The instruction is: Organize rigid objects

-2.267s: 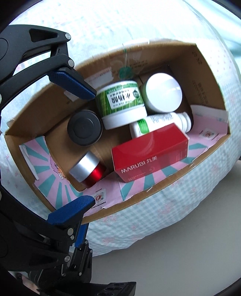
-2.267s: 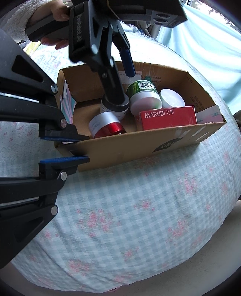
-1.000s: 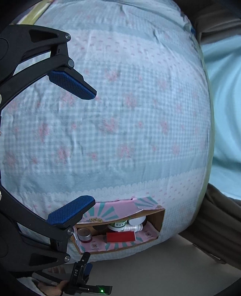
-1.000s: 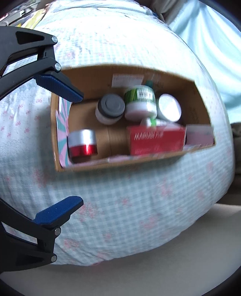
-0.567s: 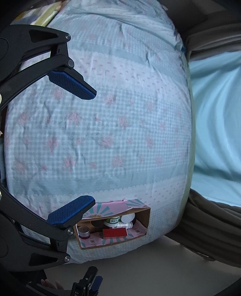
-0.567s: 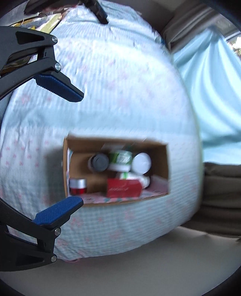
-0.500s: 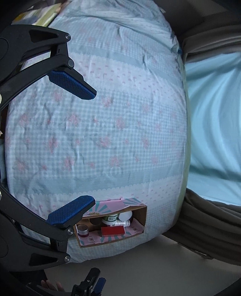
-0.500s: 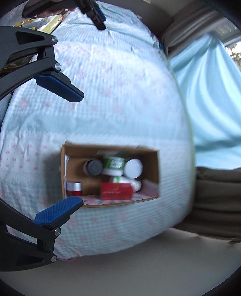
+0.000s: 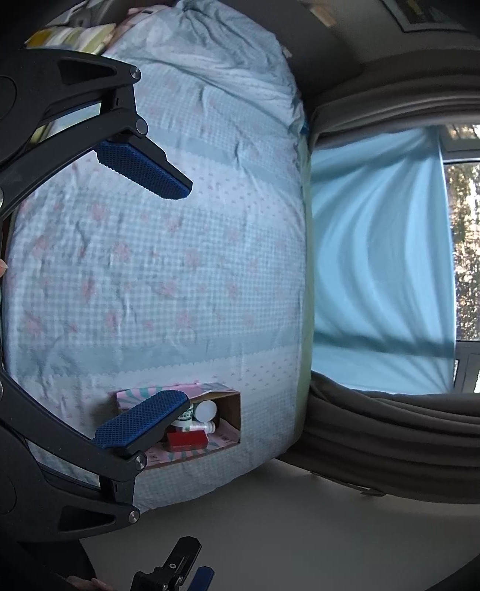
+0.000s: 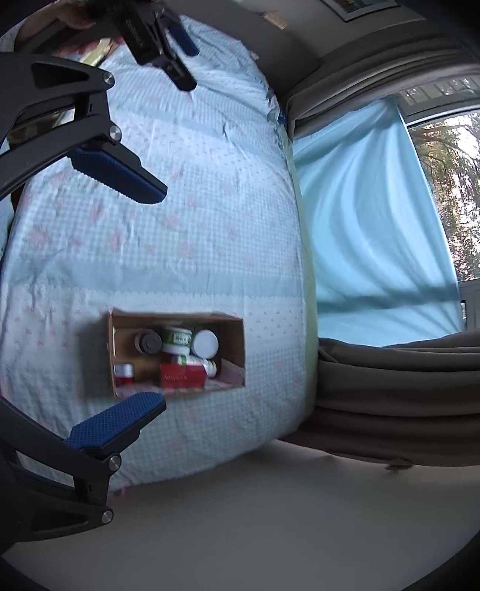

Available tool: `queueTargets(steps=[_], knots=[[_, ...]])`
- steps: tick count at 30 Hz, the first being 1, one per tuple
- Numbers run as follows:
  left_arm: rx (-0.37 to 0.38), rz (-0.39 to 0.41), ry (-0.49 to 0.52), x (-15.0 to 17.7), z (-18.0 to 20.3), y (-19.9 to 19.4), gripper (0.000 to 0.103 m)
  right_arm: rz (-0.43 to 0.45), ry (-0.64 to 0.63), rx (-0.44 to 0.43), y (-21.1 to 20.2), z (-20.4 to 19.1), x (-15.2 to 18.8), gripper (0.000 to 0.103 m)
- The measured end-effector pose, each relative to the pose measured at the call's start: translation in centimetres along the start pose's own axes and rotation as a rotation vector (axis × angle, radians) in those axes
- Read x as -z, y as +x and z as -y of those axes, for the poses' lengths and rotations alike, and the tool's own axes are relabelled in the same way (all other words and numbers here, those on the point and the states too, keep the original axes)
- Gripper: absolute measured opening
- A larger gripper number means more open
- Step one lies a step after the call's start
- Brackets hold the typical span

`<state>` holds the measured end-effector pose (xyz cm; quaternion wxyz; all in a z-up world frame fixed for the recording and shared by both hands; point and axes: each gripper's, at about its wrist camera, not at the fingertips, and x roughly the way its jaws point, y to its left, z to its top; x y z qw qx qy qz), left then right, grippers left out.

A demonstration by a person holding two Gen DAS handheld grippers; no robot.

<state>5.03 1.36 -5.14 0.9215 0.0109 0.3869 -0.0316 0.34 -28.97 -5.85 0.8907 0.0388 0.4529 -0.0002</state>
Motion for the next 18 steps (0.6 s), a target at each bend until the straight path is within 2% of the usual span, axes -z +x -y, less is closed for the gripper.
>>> queueTargets(steps=[9, 18], knots=[[-0.008, 0.108, 0.030, 0.2, 1.7, -3.9, 0.103, 0.098, -0.022, 0.046, -2.8, -0.4, 0.7, 0.102], [-0.018, 0.126, 0.035, 0.3, 2.2, -4.8, 0.103, 0.130, -0.017, 0.061, -3.7, -0.4, 0.9, 0.102]])
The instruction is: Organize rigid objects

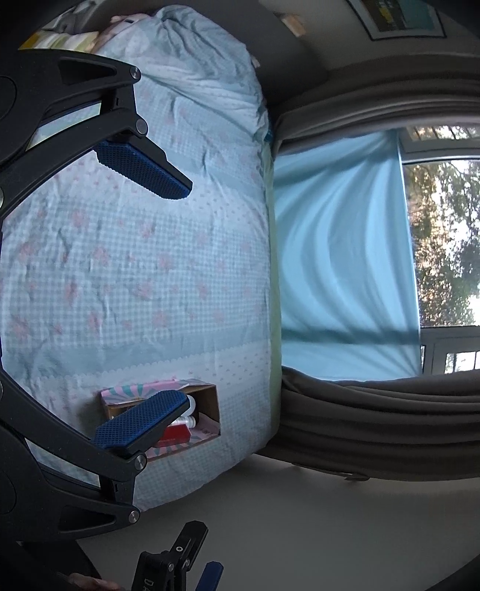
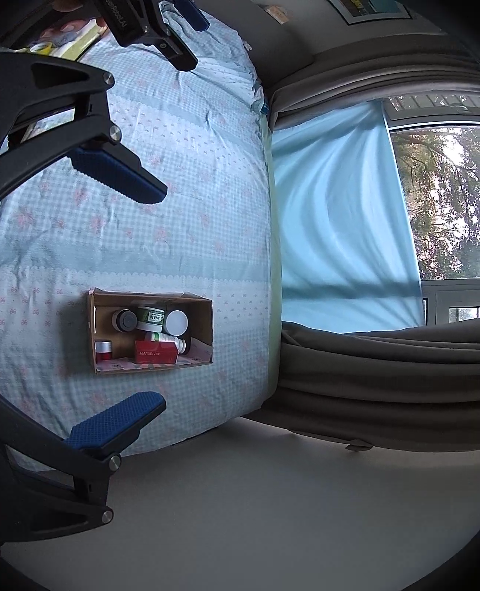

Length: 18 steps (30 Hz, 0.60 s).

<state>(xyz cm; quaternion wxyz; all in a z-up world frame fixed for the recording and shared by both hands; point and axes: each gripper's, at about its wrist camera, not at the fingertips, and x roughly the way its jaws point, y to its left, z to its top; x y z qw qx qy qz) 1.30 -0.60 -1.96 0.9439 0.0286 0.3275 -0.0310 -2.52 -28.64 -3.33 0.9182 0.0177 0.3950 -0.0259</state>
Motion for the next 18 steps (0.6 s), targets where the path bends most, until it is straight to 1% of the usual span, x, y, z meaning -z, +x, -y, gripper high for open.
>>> queueTargets(steps=[18], knots=[[-0.004, -0.010, -0.020, 0.21, -0.20, -0.15, 0.103, 0.008, -0.005, 0.004, -0.89, 0.46, -0.11, 0.102]])
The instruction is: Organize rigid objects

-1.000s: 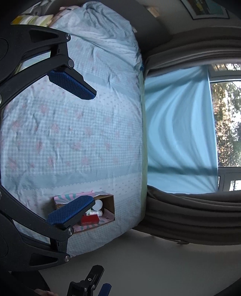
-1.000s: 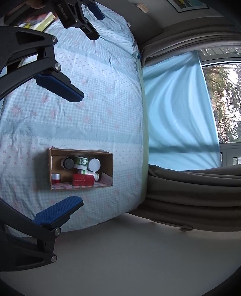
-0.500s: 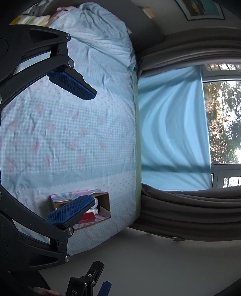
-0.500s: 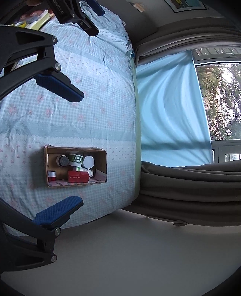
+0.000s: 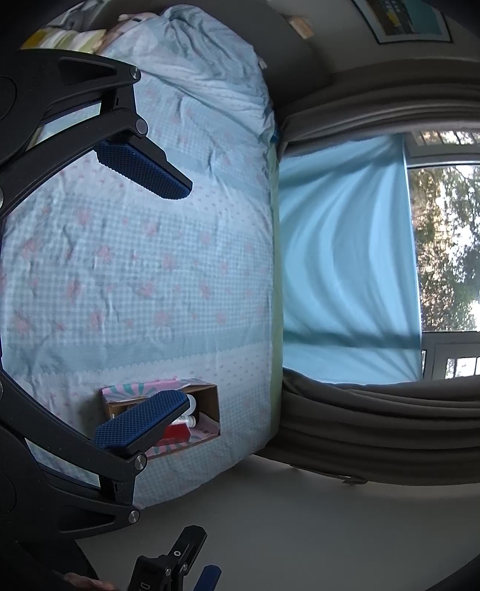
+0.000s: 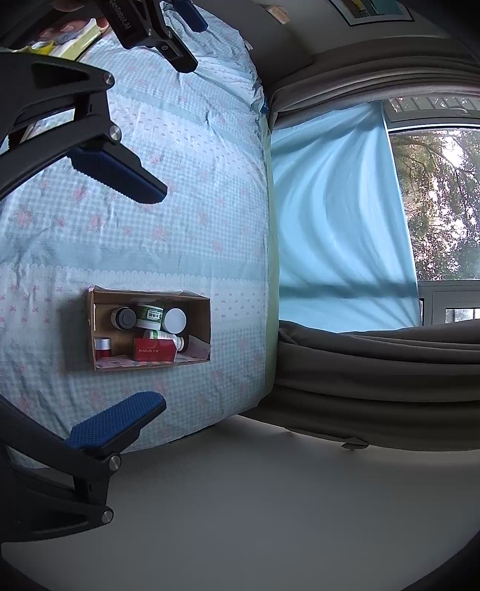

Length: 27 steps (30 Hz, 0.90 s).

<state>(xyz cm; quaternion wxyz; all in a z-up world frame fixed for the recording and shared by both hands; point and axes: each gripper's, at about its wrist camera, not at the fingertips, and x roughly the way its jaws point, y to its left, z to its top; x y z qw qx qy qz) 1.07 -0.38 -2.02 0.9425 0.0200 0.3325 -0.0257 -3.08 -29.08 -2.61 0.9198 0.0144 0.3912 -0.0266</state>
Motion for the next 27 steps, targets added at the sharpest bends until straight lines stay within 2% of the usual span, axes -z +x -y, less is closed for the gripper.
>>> queueTargets(steps=[20, 27], knots=[[-0.009, 0.003, 0.000, 0.13, 0.19, 0.06, 0.103, 0.001, 0.000, 0.005, -0.25, -0.13, -0.33, 0.102], [0.003, 0.030, -0.021, 0.15, -0.12, -0.25, 0.103, -0.001, 0.002, 0.003, 0.01, -0.26, -0.37, 0.102]])
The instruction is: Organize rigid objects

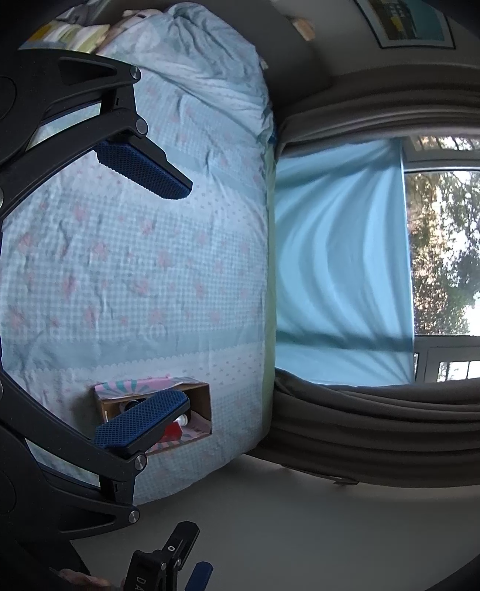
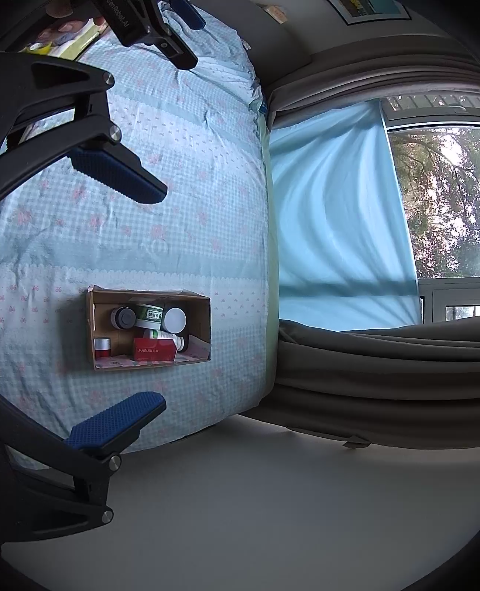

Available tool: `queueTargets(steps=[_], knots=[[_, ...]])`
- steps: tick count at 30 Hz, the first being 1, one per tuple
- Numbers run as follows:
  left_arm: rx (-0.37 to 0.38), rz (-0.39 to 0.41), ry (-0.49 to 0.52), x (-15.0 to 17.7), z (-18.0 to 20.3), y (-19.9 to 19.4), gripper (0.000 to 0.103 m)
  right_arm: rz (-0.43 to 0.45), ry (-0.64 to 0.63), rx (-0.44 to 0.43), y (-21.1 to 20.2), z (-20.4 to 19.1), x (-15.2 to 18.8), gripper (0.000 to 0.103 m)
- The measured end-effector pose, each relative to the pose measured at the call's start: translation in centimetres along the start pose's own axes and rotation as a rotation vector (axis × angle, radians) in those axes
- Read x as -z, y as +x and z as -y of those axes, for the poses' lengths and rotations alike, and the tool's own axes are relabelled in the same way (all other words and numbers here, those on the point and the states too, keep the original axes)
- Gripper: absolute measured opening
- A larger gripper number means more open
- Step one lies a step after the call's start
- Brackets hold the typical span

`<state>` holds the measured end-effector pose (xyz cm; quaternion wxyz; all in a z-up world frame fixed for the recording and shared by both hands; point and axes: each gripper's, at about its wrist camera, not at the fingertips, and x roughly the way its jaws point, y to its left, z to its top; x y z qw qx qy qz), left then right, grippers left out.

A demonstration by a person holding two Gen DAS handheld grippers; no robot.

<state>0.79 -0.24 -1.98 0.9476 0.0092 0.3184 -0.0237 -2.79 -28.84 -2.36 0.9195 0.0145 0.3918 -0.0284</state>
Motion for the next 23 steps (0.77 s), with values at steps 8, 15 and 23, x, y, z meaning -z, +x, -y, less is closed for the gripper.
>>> queueTargets(steps=[8, 15, 23], knots=[[-0.026, 0.031, 0.035, 0.03, 0.70, -0.10, 0.103, -0.001, 0.002, -0.002, 0.24, -0.01, -0.01, 0.102], [-0.041, 0.065, 0.043, -0.03, 0.89, -0.49, 0.103, 0.001, 0.005, -0.006, 0.41, -0.20, -0.06, 0.102], [-0.032, 0.068, 0.038, -0.40, 0.41, 0.04, 0.103, 0.002, 0.009, -0.010, 0.98, -0.71, -0.39, 0.102]])
